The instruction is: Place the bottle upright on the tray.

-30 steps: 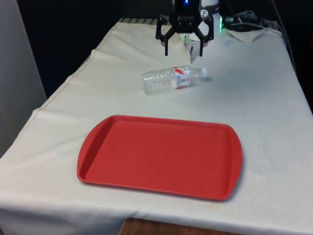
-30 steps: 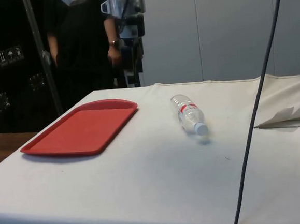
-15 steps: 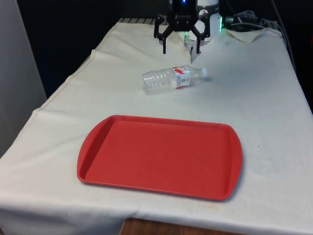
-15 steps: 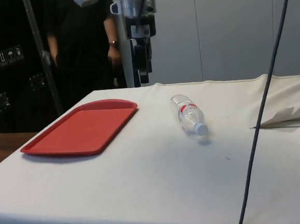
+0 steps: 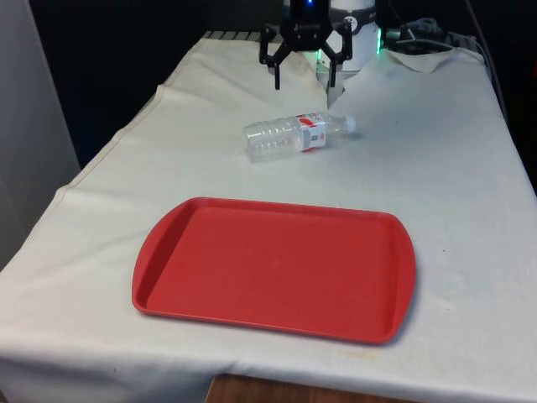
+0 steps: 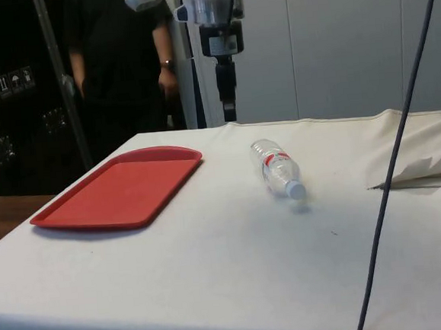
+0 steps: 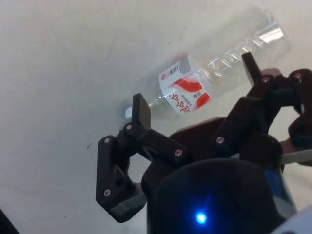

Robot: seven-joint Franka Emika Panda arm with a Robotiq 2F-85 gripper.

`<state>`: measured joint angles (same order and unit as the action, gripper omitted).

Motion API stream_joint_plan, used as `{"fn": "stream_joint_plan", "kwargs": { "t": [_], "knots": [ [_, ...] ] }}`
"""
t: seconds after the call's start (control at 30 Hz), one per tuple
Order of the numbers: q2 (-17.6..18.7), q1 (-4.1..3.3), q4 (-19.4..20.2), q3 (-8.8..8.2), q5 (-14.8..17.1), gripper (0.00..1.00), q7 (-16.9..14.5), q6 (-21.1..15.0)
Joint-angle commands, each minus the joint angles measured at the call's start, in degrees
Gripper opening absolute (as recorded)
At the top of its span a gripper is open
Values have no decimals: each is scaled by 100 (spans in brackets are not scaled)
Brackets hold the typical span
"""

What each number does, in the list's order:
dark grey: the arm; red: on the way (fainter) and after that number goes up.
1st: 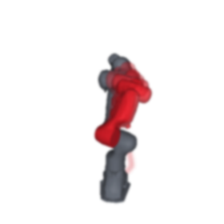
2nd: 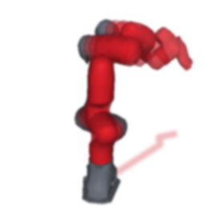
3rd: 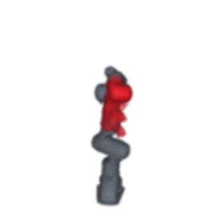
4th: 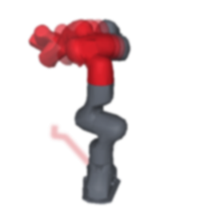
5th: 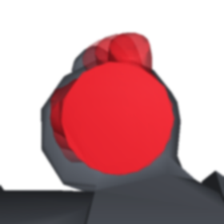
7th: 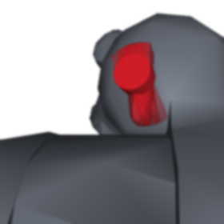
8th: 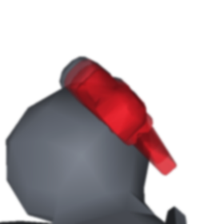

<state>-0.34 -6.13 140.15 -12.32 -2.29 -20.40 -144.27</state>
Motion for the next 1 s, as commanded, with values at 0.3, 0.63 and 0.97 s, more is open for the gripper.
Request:
{"fn": "stream_joint_plan", "kwargs": {
  "t": [0.3,0.63,0.97],
  "knots": [
    [-92,6,172,-97,0,100,-401,-11],
    [-195,17,395,-212,-6,100,-968,-92],
    [-189,17,476,-332,-6,100,-1478,-97]
  ]
}}
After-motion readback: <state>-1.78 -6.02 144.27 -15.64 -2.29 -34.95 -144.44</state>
